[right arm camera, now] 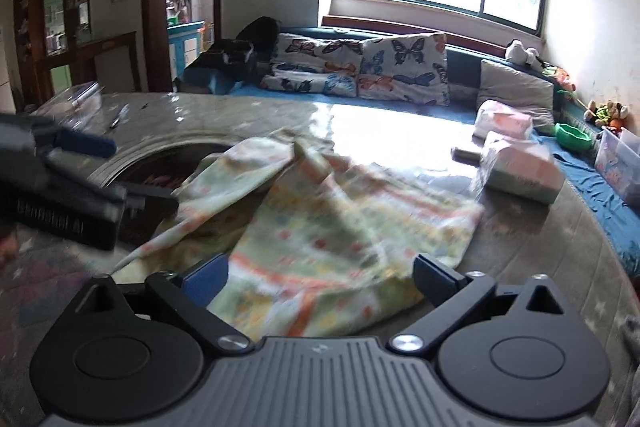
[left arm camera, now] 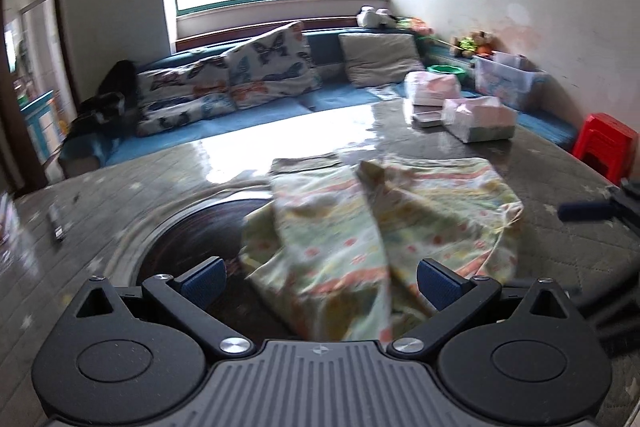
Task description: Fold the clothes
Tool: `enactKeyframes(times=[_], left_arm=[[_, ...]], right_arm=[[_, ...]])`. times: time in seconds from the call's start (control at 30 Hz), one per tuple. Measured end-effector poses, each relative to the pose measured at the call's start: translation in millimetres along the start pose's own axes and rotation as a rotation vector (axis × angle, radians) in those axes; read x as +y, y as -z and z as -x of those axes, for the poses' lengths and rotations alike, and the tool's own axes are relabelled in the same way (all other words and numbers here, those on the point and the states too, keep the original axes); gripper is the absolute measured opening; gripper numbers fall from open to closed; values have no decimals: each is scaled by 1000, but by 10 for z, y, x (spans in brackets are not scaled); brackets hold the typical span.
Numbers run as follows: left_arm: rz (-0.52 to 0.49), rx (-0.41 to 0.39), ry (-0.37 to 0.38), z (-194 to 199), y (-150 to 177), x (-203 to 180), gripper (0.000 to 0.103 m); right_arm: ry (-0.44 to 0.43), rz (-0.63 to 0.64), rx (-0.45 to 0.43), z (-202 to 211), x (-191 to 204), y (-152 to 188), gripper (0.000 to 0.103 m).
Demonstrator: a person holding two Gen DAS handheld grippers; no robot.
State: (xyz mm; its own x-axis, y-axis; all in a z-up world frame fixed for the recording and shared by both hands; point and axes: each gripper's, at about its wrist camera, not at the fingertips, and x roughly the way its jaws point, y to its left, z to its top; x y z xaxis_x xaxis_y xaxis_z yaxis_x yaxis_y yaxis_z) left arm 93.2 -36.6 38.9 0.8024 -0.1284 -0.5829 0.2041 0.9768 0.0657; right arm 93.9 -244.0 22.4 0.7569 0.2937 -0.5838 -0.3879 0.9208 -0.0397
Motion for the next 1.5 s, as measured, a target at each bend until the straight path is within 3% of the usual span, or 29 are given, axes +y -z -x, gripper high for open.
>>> enactKeyframes(times=[0.17, 0.27, 0.43, 0.53, 0.6, 0.73, 0.9, 0.97, 1.07, 1.13, 1.23, 1.4, 1.5], left_arm=[[-62, 21, 61, -279, -44, -94, 94], [-89, 43, 79, -439, -50, -130, 83], [-71, 85, 106, -594, -26, -47, 56], [-60, 96, 118, -644, -12, 20, 49], [-54, 97, 124, -661, -23, 50, 46], [-58, 93, 129, -684, -44, 48, 49], [-75, 91, 138, -764, -100, -5, 50], [-74, 93, 140, -814, -126, 1, 49], [-59, 101, 143, -871, -145, 46, 36], [-30, 100, 146, -857, -147, 116, 19], [18, 86, 144, -794, -148, 238, 8], [80, 51, 100, -587, -138, 432, 3], [106, 31, 78, -444, -105, 502, 2]], right_arm=[[-7, -29, 1, -218, -187, -259, 87], [-29, -28, 8, -385, -211, -412, 81], [-61, 6, 26, -728, -104, -631, 71], [-69, 30, 45, -950, -24, -718, 67], [-69, 32, 62, -1110, -8, -752, 63], [-62, 32, 97, -1389, -3, -776, 55], [-75, 7, 126, -1566, -36, -752, 34], [-87, -9, 120, -1553, -76, -747, 18], [-90, -32, 104, -1488, -142, -751, 5], [-83, -55, 80, -1394, -218, -769, 3], [-54, -92, 36, -1199, -363, -767, 2], [-6, -122, -5, -846, -597, -728, 2], [-15, -85, -6, -752, -550, -707, 7]])
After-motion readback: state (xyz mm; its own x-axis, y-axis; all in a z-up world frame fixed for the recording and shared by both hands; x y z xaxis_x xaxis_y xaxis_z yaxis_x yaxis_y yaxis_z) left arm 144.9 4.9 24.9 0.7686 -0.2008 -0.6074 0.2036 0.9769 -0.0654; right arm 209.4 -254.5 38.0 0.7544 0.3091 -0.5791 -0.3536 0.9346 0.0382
